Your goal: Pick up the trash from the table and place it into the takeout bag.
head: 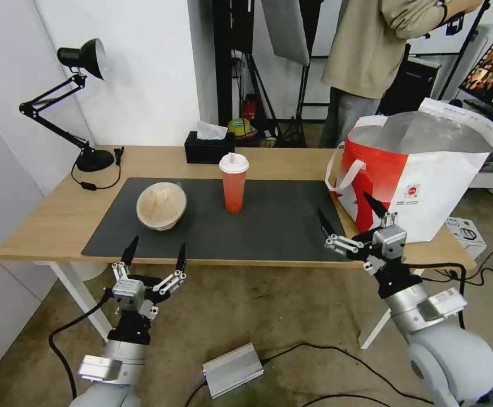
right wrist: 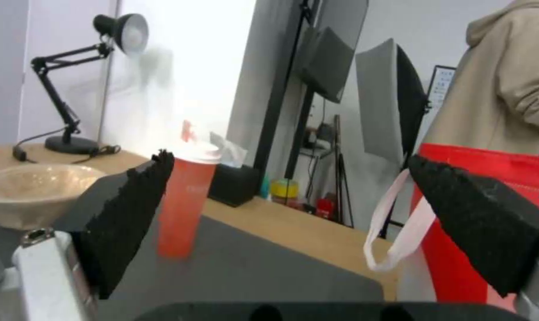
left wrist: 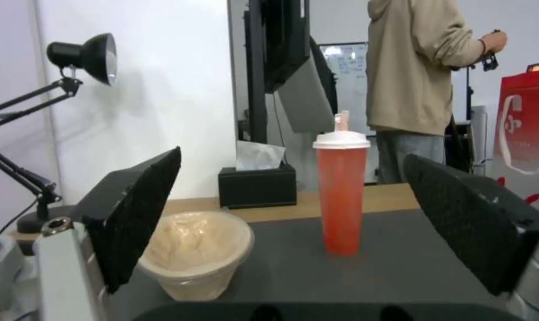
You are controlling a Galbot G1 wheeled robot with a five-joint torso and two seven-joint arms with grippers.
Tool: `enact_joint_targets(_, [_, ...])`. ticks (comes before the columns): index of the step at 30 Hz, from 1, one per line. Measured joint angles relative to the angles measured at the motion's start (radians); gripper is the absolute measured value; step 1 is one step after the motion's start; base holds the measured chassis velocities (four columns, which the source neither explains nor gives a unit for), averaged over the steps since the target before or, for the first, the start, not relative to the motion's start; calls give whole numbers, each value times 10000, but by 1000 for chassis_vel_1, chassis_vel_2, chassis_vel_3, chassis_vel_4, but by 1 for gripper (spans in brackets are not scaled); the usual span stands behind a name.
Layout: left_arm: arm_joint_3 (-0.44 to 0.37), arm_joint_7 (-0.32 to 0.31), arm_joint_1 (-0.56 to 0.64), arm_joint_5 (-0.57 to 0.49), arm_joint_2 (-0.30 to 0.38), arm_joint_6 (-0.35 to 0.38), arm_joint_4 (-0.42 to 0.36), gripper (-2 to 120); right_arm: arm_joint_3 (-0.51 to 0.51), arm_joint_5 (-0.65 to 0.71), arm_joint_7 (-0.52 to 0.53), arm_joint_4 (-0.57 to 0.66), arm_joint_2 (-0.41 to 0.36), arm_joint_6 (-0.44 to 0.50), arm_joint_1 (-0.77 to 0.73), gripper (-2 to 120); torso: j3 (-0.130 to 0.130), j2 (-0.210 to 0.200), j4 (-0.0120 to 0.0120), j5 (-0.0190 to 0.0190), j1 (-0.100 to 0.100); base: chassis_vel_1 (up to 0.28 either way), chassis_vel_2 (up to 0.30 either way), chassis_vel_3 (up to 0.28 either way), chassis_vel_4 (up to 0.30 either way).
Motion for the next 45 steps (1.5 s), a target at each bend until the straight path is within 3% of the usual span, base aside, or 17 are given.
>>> enact_joint_targets(9, [0, -1, 35, -15, 14, -3, -3, 100, -175, -491, -181, -136, 413, 636, -473, 100, 0, 0, 0, 0, 0, 0, 0, 0, 0])
enact_joint_targets(28, [-113, -41, 88, -203, 262, 38, -19, 100, -244, -927, -449, -112, 906, 991, -1412, 100, 0, 0, 0, 0, 1, 0, 0, 0, 0])
enact_joint_targets(45, [-198, -45, 459, -45, -27, -186, -105, 100, -781, -952, -462, -360, 798, 1016, -972, 100, 1, 0, 0, 1, 1, 0, 0, 0, 0])
